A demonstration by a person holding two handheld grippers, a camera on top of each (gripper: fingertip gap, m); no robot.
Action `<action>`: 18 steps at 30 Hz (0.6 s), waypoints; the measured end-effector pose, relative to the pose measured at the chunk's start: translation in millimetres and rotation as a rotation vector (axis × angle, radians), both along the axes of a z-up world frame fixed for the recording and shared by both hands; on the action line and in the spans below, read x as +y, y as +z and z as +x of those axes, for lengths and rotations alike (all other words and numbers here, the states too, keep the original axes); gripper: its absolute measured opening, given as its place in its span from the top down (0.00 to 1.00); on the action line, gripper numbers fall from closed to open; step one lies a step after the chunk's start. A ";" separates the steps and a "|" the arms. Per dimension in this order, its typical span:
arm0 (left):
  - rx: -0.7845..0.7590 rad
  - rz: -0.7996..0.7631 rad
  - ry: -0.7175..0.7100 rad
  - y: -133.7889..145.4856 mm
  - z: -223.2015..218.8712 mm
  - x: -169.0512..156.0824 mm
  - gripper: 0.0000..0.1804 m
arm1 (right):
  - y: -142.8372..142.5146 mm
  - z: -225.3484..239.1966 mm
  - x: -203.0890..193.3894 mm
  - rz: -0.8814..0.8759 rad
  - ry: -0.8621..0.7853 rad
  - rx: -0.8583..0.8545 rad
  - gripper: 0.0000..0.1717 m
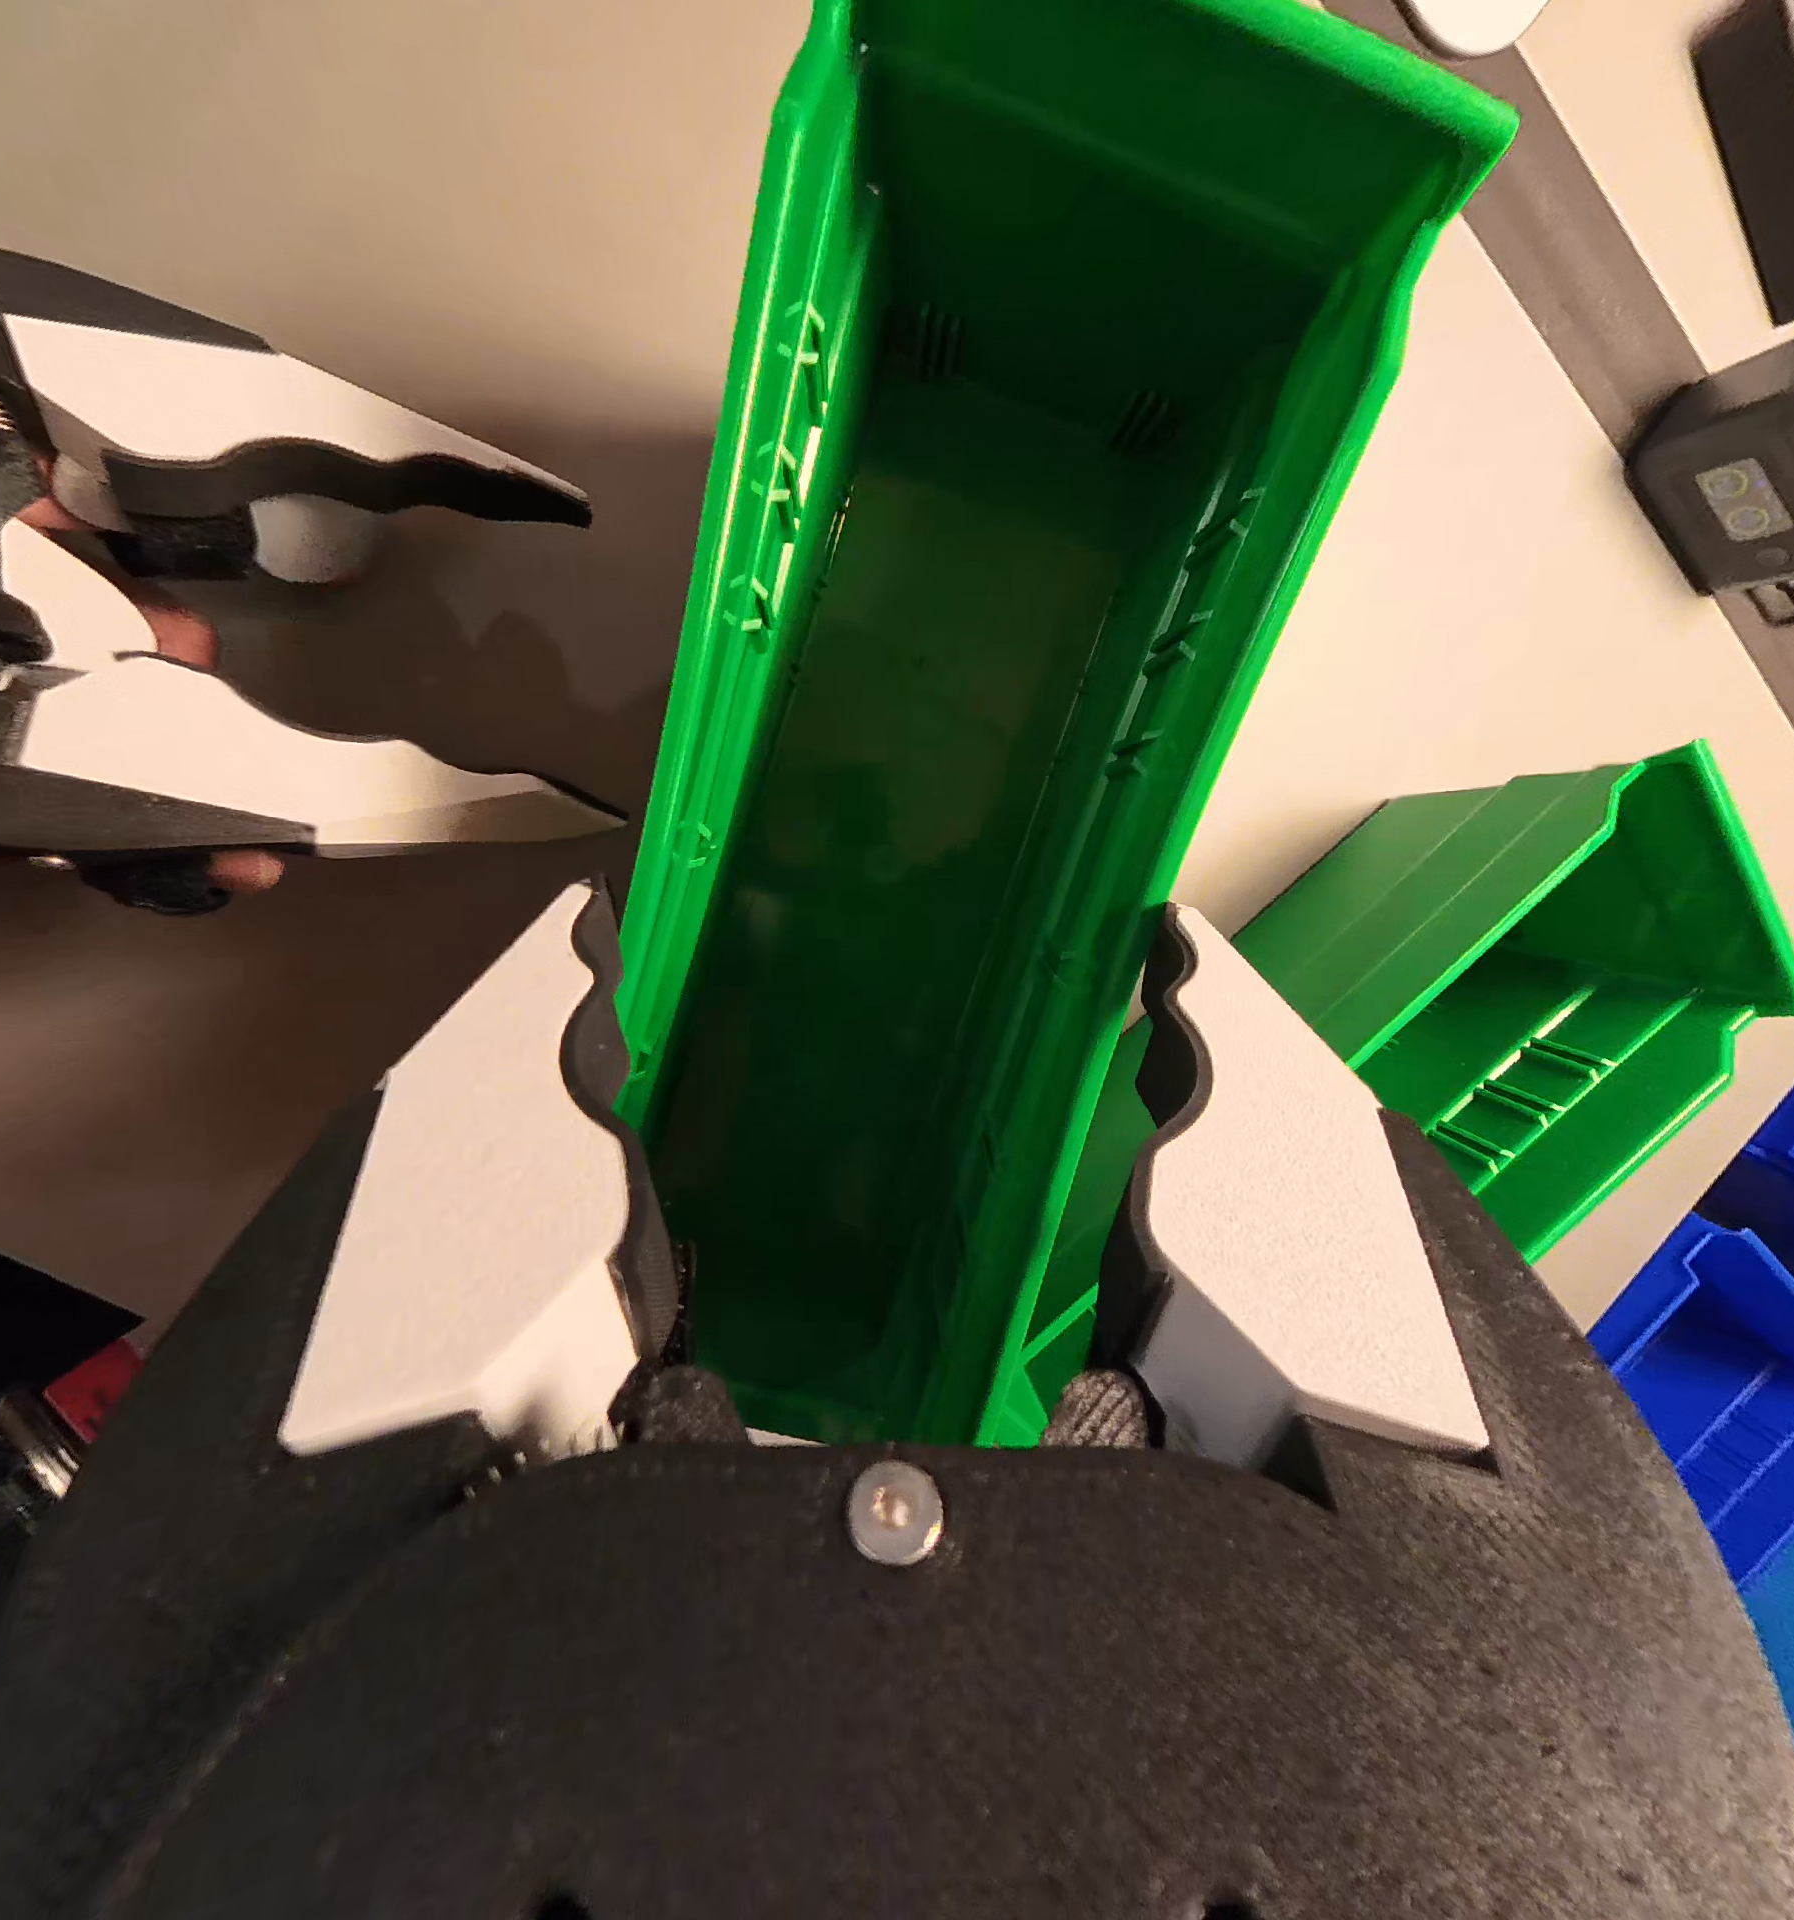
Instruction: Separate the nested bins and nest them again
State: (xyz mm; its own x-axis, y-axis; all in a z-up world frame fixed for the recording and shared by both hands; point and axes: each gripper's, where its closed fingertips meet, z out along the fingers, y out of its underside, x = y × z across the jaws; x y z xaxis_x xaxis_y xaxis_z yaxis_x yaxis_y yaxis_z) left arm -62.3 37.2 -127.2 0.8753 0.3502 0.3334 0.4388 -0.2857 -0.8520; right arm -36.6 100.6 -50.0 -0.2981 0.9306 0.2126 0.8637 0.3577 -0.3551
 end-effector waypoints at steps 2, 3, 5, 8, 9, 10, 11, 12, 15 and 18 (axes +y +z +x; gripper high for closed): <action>-0.004 -0.001 0.002 -0.6 -0.7 -0.4 0.54 | 2.2 -1.4 -1.9 -0.008 0.006 0.004 0.40; -0.006 0.000 0.002 -0.7 -0.9 -0.4 0.54 | 3.0 -2.0 -2.3 -0.010 0.008 0.005 0.41; -0.010 0.001 0.003 -0.7 -1.5 -0.7 0.54 | 4.4 -3.3 -2.9 -0.013 0.011 0.009 0.41; -0.013 0.001 0.004 -1.2 -2.2 -1.2 0.54 | 6.0 -4.7 -3.8 -0.013 0.016 0.013 0.40; -0.014 0.001 0.004 -1.2 -2.2 -1.2 0.54 | 6.8 -5.1 -4.1 -0.011 0.019 0.015 0.40; -0.016 0.001 0.004 -1.4 -2.1 -1.2 0.54 | 8.2 -5.6 -4.3 -0.008 0.020 0.018 0.40; -0.018 0.001 0.003 -1.6 -2.0 -1.2 0.54 | 10.8 -6.8 -3.8 -0.004 0.019 0.028 0.40; -0.018 0.001 0.002 -1.9 -2.0 -1.2 0.54 | 13.5 -7.1 -3.3 -0.004 0.018 0.030 0.41; -0.020 0.000 0.002 -2.2 -2.0 -1.3 0.54 | 21.0 -8.4 -3.4 -0.013 0.020 0.042 0.40; -0.020 0.001 0.002 -1.6 -2.4 -1.8 0.54 | 31.9 -9.8 -4.2 -0.016 0.023 0.058 0.40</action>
State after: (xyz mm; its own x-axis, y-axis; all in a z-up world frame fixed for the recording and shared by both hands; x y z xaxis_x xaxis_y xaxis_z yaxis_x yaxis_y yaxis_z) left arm -64.7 35.4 -128.8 0.8679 0.3514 0.3510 0.4561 -0.2840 -0.8434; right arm -46.4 96.4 -18.1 -0.3072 0.9269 0.2156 0.8329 0.3715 -0.4102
